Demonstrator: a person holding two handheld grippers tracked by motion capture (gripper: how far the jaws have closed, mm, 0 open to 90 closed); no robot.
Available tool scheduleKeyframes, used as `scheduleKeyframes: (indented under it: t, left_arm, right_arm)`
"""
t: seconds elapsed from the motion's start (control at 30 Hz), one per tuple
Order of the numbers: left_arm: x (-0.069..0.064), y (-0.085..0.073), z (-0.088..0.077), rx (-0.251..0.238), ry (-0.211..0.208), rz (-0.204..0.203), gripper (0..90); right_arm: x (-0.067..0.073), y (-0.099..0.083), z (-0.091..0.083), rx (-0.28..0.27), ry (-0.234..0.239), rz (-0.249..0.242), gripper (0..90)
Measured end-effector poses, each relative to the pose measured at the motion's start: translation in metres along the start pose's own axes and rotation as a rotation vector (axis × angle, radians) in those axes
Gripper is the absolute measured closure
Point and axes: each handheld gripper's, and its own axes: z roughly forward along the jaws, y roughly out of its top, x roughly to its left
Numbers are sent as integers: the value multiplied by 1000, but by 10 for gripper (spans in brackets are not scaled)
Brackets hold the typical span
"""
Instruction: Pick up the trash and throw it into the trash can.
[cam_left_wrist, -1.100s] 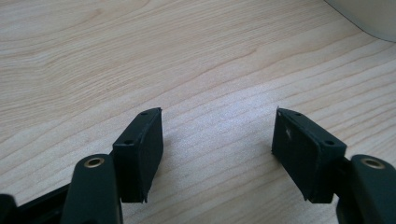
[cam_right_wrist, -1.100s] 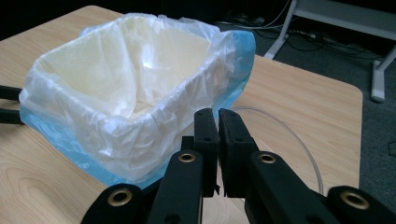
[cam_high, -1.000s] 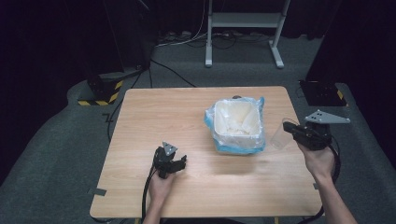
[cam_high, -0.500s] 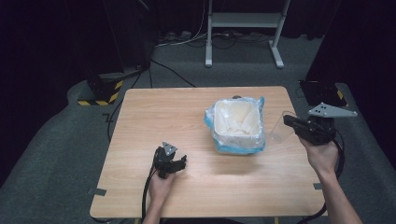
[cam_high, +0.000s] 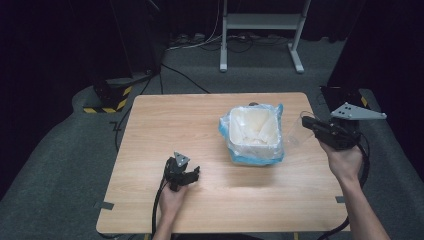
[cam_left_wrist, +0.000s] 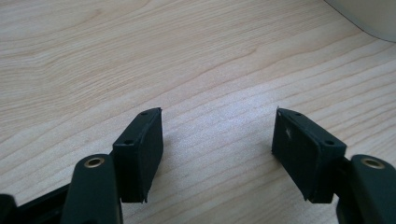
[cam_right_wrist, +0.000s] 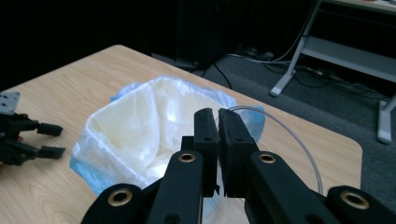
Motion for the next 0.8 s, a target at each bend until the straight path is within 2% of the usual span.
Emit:
scheduleKeyframes:
  t: [0.27,0.8]
  left_arm:
    - [0,0,0,0,0,0,334]
    - [0,0,0,0,0,0,334]
  right_arm:
    - [4,9,3,-10,17,-6,865]
    - [15,20,22,-22,68,-2,864]
